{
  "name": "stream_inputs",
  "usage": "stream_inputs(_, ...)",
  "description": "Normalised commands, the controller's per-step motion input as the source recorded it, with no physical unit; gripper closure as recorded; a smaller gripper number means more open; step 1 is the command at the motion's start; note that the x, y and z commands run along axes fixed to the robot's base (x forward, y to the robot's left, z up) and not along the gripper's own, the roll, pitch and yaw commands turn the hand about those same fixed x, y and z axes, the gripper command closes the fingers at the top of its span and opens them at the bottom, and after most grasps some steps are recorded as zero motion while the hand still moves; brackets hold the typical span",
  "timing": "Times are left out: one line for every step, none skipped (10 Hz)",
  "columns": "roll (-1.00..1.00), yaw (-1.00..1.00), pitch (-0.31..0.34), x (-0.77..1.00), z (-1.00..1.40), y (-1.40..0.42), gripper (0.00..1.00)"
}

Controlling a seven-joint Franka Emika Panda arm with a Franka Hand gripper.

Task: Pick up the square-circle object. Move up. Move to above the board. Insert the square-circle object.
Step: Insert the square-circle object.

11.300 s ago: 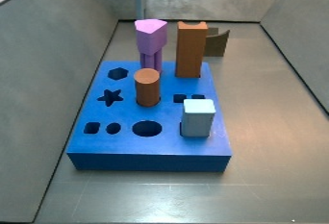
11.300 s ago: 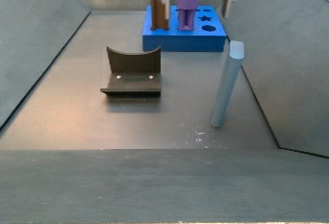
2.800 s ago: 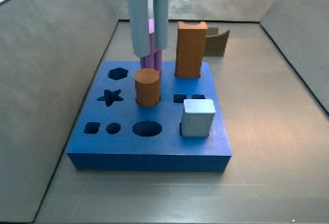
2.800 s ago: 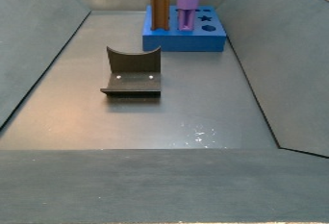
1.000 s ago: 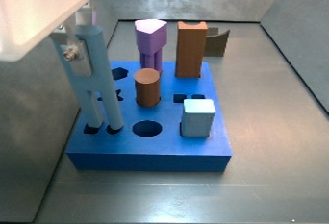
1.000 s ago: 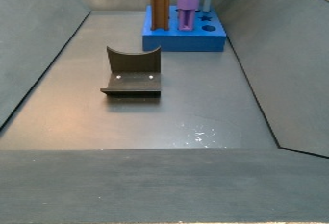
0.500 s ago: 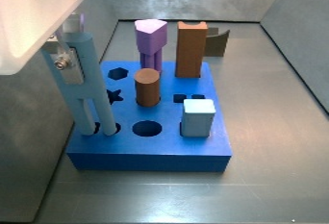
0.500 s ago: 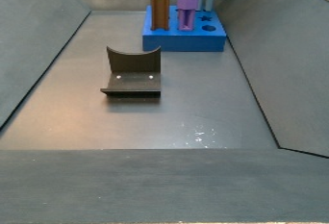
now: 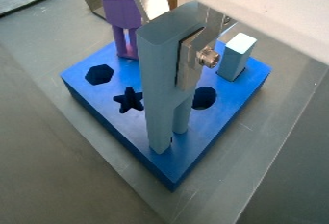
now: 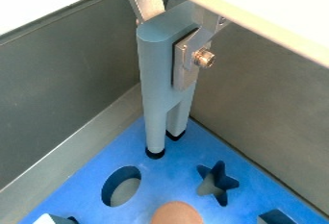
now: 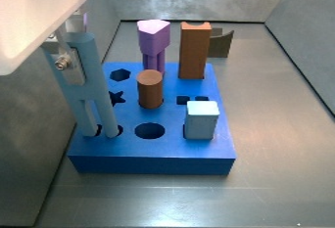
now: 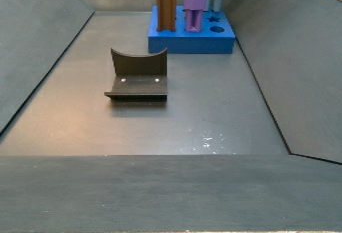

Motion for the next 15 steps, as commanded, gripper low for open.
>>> stream_inputs(0.0,0.0,0.091,-0.06,-0.35,0.13,1.0)
stream_inputs(0.03,0.0,0.026,-0.01,-0.33,0.11,1.0)
stream_inputs(0.0,0.07,0.0,0.0,-0.39,0.0,1.0)
stream_inputs(0.0,0.13,-0.059,0.0,-0.44,-0.05,1.0)
stream_inputs(0.0,0.16,-0.059,0.02,-0.41,-0.11,1.0)
stream_inputs(0.0,0.15,-0.02,0.06,-0.35,-0.03,1.0)
stream_inputs(0.0,0.18,-0.036,0.1,-0.38,-0.07,1.0)
stream_inputs(0.0,0.16,-0.037,0.22,-0.4,-0.08,1.0)
stream_inputs(0.0,0.04,-0.006,0.31,-0.37,-0.03,1.0)
stream_inputs(0.0,0.0,0.0,0.37,-0.36,-0.02,1.0)
stream_inputs(0.0,0.0,0.0,0.16,-0.38,0.0,1.0)
stream_inputs(0.1,0.0,0.0,0.07,-0.61,-0.05,1.0)
stream_inputs(0.14,0.0,0.017,0.1,-0.76,-0.09,1.0)
stream_inputs(0.15,0.0,0.014,0.09,-0.79,-0.11,1.0)
stream_inputs(0.15,0.0,0.019,0.09,-0.77,-0.12,1.0)
